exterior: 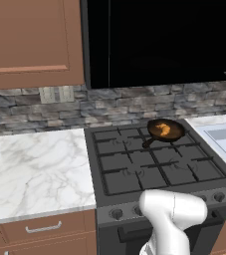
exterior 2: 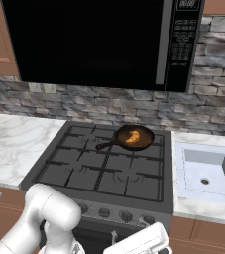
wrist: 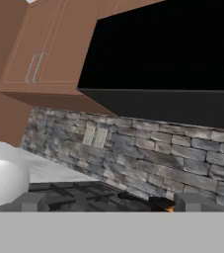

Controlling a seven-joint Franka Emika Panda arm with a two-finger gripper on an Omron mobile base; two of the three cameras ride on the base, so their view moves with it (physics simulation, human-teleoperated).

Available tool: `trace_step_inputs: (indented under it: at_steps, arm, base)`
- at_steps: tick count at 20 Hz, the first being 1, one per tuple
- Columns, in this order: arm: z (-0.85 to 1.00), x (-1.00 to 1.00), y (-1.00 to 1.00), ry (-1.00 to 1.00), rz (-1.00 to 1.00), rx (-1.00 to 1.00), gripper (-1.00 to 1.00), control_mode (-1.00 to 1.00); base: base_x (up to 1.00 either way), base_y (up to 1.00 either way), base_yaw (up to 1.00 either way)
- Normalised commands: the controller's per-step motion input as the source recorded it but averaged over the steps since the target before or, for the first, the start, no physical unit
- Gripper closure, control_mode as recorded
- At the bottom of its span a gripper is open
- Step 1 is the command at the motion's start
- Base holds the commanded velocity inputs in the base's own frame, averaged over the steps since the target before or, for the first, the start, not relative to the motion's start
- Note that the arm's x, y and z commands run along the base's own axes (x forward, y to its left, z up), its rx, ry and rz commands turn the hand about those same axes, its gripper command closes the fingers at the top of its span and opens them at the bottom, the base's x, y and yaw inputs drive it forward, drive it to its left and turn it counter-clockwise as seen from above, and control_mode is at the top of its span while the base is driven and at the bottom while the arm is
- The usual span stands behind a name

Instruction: Pick the croissant and place it on the pan. Then turn on the stove to warm the croissant.

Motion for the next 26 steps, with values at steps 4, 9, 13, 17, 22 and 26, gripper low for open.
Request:
trace_step_inputs:
  at_steps: [4,9,13,17,22,26]
  arm:
    - [-0.72,0.05,0.00,-0.31,0.15,0.00,-1.00,-1.00]
    - [-0.51,0.08,0.00,-0.26,0.04,0.00,-1.00,-1.00]
    - [-0.19,0.14,0.00,-0.10,-0.01,0.00,-1.00,-1.00]
    - [-0.16,0.21,0.00,-0.02,-0.12,0.00,-1.00,-1.00]
    - [-0.07,0.30,0.00,0.00,-0.15,0.00,-1.00,-1.00]
    - [-0.09,0.27,0.00,0.00,-0.14,0.00,-1.00,-1.00]
  base:
    - [0.00,0.00,0.00]
    - [0.00,0.00,0.00]
    - [0.00,0.00,0.00]
    - [0.00,0.00,0.00]
    - [0.00,0.00,0.00]
    - [0.00,0.00,0.00]
